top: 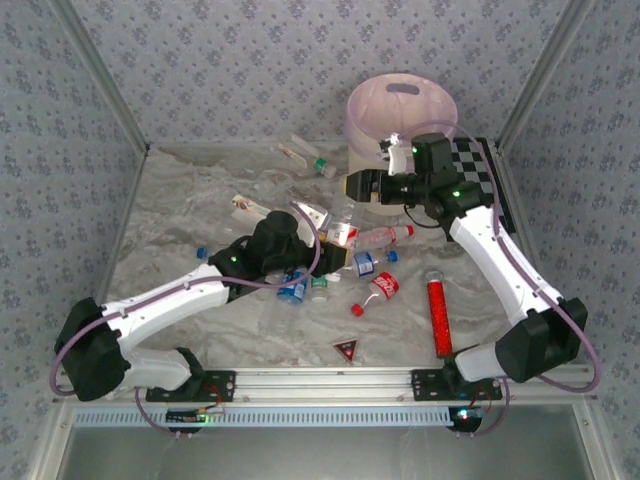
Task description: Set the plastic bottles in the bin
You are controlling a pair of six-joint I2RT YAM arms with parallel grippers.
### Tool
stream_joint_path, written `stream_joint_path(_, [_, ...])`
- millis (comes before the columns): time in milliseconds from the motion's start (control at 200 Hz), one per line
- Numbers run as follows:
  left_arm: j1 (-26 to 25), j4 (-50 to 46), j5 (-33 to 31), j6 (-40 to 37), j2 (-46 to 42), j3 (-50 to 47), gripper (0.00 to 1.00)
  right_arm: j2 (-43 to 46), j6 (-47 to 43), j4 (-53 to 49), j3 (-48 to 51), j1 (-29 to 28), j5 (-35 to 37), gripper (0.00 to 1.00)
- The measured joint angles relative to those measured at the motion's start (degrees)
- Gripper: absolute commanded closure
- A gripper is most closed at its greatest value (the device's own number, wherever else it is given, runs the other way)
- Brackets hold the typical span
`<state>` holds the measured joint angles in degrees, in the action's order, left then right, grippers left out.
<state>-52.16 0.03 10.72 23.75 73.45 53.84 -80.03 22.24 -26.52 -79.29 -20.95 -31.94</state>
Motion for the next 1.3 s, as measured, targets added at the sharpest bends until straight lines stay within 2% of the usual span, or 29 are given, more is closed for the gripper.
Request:
stream_joint_path(150, [-0.04,-0.13,-0.26,-0.79,0.00,0.00,1.00,0.00,-0.24,-0.90,-0.28,0.11,0.26,0.17])
stream_joint_path(305, [-0.15,-0.13,-0.26,-0.83,0.00,0.00,1.00,-0.61,-0.74,-2.89,-1.70,0.22,1.11,0.18])
stream_joint_path(490, [-0.79,-0.31,-0.90,-1.68,-0.59,-0.02,1.00,-2.10,-1.75,-4.07,-2.95,0.35,2.12,0.31])
stream_joint_path(570, [-0.79,-0.22,-1.14,-1.70,-0.59,-0.02,1.00,-2.12,-2.21,-4.17,-3.23,0.37,2.16,0.42])
stream_joint_path(720, [-0.79,-0.17,-1.38,-1.70,-0.59,-0.02,0.97,-2.10,-2.54,-4.68,-3.48,0.50,2.38,0.48])
stream_joint_path(750, [-0.81,-0.17,-1.53,-1.70,-0.59,-0.02,0.95,-2.10,-2.60,-4.76,-3.54,0.57,2.38,0.50])
stream_joint_path(800, [-0.87,-0.04,-1.75,-1.84,-0.59,-0.02,0.83,-2.10,-2.75,-5.09,-3.91,0.59,2.38,0.51])
stream_joint_path(845, [-0.90,0.22,-2.19,-1.90,-0.59,0.00,0.68,-2.10,-3.06,-5.38,-4.35,0.66,2.38,0.53])
stream_joint_path(920, [-1.11,0.83,-2.95,-2.38,-0.59,0.00,0.32,-2.10,-3.72,-5.68,-5.22,0.81,2.38,0.57])
stream_joint_path(975, [-1.11,1.05,-4.11,-2.40,-0.72,0.02,0.20,-2.10,-3.85,-6.29,-6.16,1.20,2.67,0.59])
stream_joint_path(1059, [-1.11,0.11,-5.53,-2.45,-1.60,0.11,0.09,-2.12,-3.87,-7.19,-9.03,2.69,3.56,0.61])
stream_joint_path(1129, [-1.11,-1.05,-6.84,-2.60,-3.15,0.11,0.04,-2.12,-4.26,-7.45,-13.09,4.26,4.52,0.64])
stream_joint_path(1299, [-1.11,-3.69,-11.54,-2.08,-9.31,0.04,0.04,-1.81,-5.18,-2.97,-22.64,8.41,8.26,0.68])
